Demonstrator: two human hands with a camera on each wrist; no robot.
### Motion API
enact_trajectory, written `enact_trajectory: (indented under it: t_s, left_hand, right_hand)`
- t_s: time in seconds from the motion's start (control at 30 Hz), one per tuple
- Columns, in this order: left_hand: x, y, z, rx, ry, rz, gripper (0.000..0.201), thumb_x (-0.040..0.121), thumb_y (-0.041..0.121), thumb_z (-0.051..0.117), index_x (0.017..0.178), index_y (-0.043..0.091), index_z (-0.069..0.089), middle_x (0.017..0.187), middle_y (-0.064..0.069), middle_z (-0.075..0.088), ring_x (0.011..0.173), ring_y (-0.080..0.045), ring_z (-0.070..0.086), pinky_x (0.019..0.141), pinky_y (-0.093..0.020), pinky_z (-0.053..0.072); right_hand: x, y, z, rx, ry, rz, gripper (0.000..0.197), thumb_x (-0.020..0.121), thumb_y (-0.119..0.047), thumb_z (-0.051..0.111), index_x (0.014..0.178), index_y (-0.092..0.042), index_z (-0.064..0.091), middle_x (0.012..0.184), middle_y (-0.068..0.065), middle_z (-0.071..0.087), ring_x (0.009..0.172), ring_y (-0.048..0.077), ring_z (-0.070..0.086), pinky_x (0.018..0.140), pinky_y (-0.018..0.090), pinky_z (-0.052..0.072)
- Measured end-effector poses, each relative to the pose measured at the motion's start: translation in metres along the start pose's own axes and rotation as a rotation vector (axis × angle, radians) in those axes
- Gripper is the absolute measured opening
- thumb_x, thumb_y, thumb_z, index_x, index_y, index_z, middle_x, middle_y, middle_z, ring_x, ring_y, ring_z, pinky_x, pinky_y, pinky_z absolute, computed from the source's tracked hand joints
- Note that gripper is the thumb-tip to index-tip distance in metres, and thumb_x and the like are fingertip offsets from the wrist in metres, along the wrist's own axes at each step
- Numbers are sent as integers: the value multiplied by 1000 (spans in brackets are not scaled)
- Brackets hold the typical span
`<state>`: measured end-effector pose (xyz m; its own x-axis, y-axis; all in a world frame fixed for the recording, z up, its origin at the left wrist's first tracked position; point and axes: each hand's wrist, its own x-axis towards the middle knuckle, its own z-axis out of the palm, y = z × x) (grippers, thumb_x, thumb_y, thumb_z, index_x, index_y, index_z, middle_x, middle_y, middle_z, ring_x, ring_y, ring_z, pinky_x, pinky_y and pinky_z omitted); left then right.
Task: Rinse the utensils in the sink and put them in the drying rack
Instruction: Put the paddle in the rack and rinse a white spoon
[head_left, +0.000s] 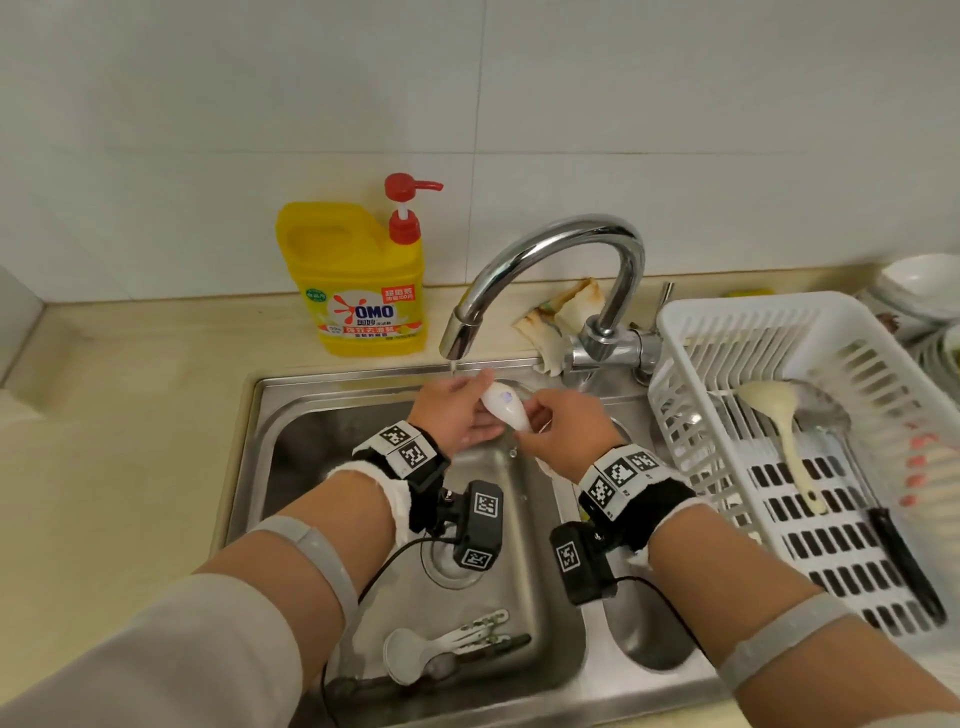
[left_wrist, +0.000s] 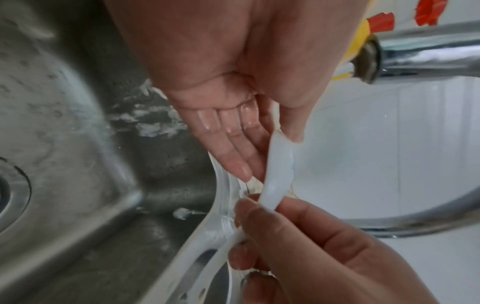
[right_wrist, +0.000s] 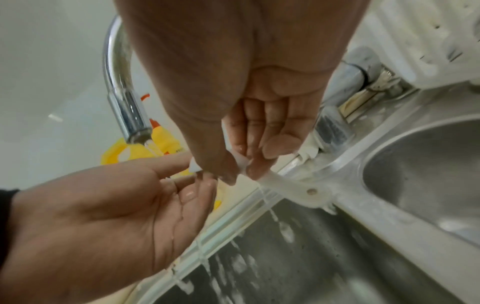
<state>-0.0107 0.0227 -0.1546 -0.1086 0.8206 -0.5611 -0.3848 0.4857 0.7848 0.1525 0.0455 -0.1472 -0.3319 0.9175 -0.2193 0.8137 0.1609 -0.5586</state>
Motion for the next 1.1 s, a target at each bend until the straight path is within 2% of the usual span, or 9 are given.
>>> enact_trajectory:
  t_s: [0.17,0.3,0.37,0.47,0.57,0.73,0.87,0.97,1.1]
  left_hand:
    - [-18,6,37,156,-69,-3,28,102,37,50,100,14,67,92,-5,73,83,-19,67,85,-35,55]
    - [-28,-1,64,311,-130,69,17,100,17,53,101,8,66,86,-6,66,71,-16,59,68,-26,49]
    - [-26,-7,74,380,-151,101,16,100,13,53,105,6,66,82,-6,65,67,-15,58,63,-25,46]
    - [-20,-15,85,548,-165,159,15,100,15,53,94,12,66,81,-6,69,65,-15,62,61,-27,48]
    - [-13,-19,97,719,-204,231,15,99,17,55,92,13,69,85,-5,72,69,-15,66,65,-26,52]
    - [-4,-17,118,1114,-322,384,14,97,24,55,90,27,66,89,8,70,82,-10,69,72,-26,52]
    - [7,-14,122,1351,-336,487,16,98,25,51,96,24,66,93,7,69,86,-13,66,83,-35,55]
    - [12,-12,125,1578,-351,574,16,96,27,47,93,32,62,90,9,66,82,-15,64,77,-36,56]
    - [15,-10,128,1740,-372,702,18,97,27,42,94,29,60,93,7,59,82,-16,59,74,-36,53]
  right_hand:
    - [-32,11,-57,44,62,56,13,79,-31,78,87,-23,73,73,-8,73,69,4,69,62,18,51]
    - [-62,46,-123,103,191,129,8,82,-30,78,82,-25,71,67,-4,73,62,8,70,63,26,58]
    - [-77,75,-153,143,251,217,10,83,-27,78,84,-19,72,68,-1,74,63,12,72,64,28,60]
    - [-92,131,-176,92,293,396,16,83,-27,78,87,-12,74,69,4,75,64,18,73,67,33,62]
    - [-95,175,-175,-11,223,542,22,81,-29,77,87,-7,75,69,6,75,69,25,74,74,43,63]
    - [-79,203,-154,-56,109,653,19,84,-30,76,85,-11,74,72,4,76,71,18,75,75,34,63]
    - [-59,220,-142,-69,85,671,19,79,-31,77,86,-13,74,72,1,76,72,17,74,76,36,63]
    - [-48,232,-134,-112,81,672,14,78,-31,75,83,-17,73,80,2,74,76,17,72,75,33,62]
    - [-40,244,-124,-177,98,700,21,73,-35,72,90,-22,70,86,1,70,81,20,68,79,33,59]
